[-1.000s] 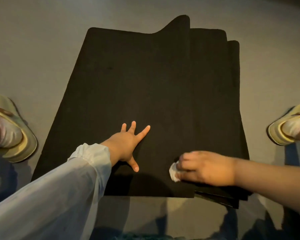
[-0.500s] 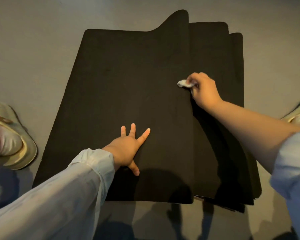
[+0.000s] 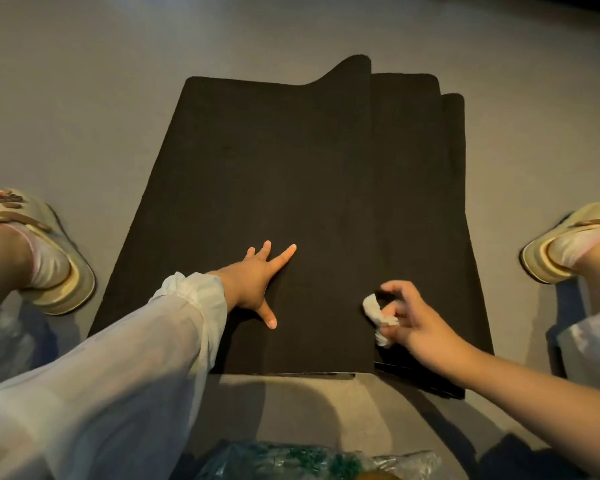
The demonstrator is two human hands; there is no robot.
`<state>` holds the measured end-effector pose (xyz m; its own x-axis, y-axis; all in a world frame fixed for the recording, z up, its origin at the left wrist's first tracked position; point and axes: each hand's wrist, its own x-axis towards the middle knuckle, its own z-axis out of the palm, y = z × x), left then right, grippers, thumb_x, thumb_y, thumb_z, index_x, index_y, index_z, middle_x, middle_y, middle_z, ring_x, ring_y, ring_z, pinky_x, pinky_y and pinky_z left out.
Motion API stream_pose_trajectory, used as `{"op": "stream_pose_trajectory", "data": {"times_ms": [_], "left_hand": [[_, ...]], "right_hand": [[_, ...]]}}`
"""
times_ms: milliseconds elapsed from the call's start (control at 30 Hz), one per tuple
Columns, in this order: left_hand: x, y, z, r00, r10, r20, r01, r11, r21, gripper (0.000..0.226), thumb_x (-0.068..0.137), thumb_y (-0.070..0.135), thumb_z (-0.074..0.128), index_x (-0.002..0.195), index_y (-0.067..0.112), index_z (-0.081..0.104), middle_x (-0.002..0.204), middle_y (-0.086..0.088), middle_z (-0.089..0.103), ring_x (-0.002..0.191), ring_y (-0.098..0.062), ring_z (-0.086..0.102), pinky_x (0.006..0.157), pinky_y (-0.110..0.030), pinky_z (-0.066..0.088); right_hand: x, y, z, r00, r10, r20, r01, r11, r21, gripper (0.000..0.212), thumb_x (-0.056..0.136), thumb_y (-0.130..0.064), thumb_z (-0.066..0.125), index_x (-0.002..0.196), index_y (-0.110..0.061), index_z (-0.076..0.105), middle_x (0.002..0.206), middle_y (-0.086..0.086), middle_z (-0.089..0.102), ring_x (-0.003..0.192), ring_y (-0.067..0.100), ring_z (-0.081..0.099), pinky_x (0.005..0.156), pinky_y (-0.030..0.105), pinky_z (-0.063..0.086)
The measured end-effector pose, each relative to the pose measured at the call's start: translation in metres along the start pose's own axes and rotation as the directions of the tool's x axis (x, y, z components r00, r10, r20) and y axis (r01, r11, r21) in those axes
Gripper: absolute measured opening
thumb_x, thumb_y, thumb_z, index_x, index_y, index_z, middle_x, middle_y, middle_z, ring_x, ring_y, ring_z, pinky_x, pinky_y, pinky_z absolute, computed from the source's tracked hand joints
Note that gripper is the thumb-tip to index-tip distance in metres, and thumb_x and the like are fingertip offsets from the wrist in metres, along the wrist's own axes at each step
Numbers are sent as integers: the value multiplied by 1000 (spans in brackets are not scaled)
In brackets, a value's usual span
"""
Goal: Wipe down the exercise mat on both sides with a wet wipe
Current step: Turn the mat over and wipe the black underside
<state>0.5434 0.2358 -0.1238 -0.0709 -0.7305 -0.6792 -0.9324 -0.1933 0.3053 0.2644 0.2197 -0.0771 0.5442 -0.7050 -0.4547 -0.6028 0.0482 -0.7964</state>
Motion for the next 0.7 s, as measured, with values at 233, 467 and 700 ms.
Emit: {"op": "stream_pose_trajectory", "data": {"times_ms": [233, 467, 700], "left_hand": [[-25, -8, -31, 983, -144, -114, -32, 478, -878, 52, 96, 35, 47, 143, 18, 32, 115, -5, 57, 97, -20, 60, 75, -35, 52], [-58, -30, -84, 965, -164, -204, -76, 570, -818, 47, 90, 50, 51, 113, 11, 64, 104, -12, 69, 96, -27, 66, 90, -42, 52], [-70, -99, -76, 869, -393, -301, 28, 647, -762, 67, 88, 30, 64, 144, 9, 33, 147, -10, 38, 134, -25, 37, 108, -32, 28]], "right_hand": [[23, -50, 12, 983, 119, 142, -123, 992, 21, 74, 90, 5, 51, 146, -36, 25, 136, 5, 47, 110, 9, 52, 97, 25, 43], [71, -120, 57, 969, -163, 184, 192, 969, -155, 71, 91, 1, 48, 147, -34, 22, 109, 4, 56, 97, 8, 52, 77, 4, 36], [116, -135, 84, 968, -217, 128, 239, 951, -194, 54, 92, -3, 50, 135, -34, 45, 97, -12, 48, 89, 2, 49, 70, 2, 36]]}}
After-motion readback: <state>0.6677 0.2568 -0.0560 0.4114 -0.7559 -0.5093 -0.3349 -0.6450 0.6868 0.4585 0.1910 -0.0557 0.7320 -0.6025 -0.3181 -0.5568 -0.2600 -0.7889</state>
